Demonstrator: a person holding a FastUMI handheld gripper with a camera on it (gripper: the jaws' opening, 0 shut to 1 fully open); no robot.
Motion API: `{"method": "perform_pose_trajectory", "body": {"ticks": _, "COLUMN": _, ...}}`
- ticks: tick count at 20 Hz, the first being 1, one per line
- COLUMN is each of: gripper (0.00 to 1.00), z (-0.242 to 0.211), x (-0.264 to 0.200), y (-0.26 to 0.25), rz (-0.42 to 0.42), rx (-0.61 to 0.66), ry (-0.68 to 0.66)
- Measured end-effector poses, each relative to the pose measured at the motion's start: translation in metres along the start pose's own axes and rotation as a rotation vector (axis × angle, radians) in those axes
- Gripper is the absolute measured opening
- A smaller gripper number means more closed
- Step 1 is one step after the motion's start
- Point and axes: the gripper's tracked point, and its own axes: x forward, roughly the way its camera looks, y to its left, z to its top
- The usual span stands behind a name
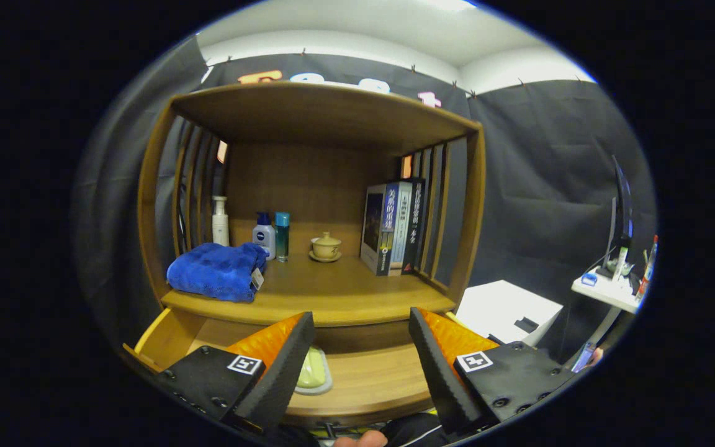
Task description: Pull open the drawer, take out the items inside it, and place them on the countertop above the cabinet.
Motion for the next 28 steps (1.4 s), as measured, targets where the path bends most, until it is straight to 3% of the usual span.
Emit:
{"method": "perform_pose_trajectory", "body": {"ticks": 3, "gripper": 0.98, "z": -0.031, "x": 0.036, "y": 0.008, "rz": 0.005, "rx": 0.02, "ry": 0.173}}
{"method": "perform_pose_trajectory", "body": {"ticks": 9, "gripper": 0.99, "z": -0.09, "x": 0.077, "y": 0.034, "rz": 0.031, "rx": -0.059, "ry": 0.467}}
{"method": "perform_pose_trajectory", "body": {"ticks": 15, "gripper": 0.98, "z": -0.13, "x": 0.091, "y": 0.059, "rz": 0.1, "rx": -0.006, "ry": 0.618}}
{"method": "perform_pose_trajectory", "body": {"ticks": 20, "gripper": 0.94, "z": -0.152, "x": 0.091, "y": 0.058, "rz": 0.089, "rx": -0.019, "ry": 0.711}}
{"method": "perform_pose_trajectory", "body": {"ticks": 25, "gripper": 0.29, "z": -0.157, "x": 0.092, "y": 0.073, "rz": 0.147, "rx": -0.029, "ry": 0.719}}
{"method": "perform_pose_trajectory", "body": {"ticks": 28, "gripper": 0.25, "z": -0.158, "x": 0.093, "y": 0.074, "rz": 0.149, "rx": -0.04, "ry": 0.714}}
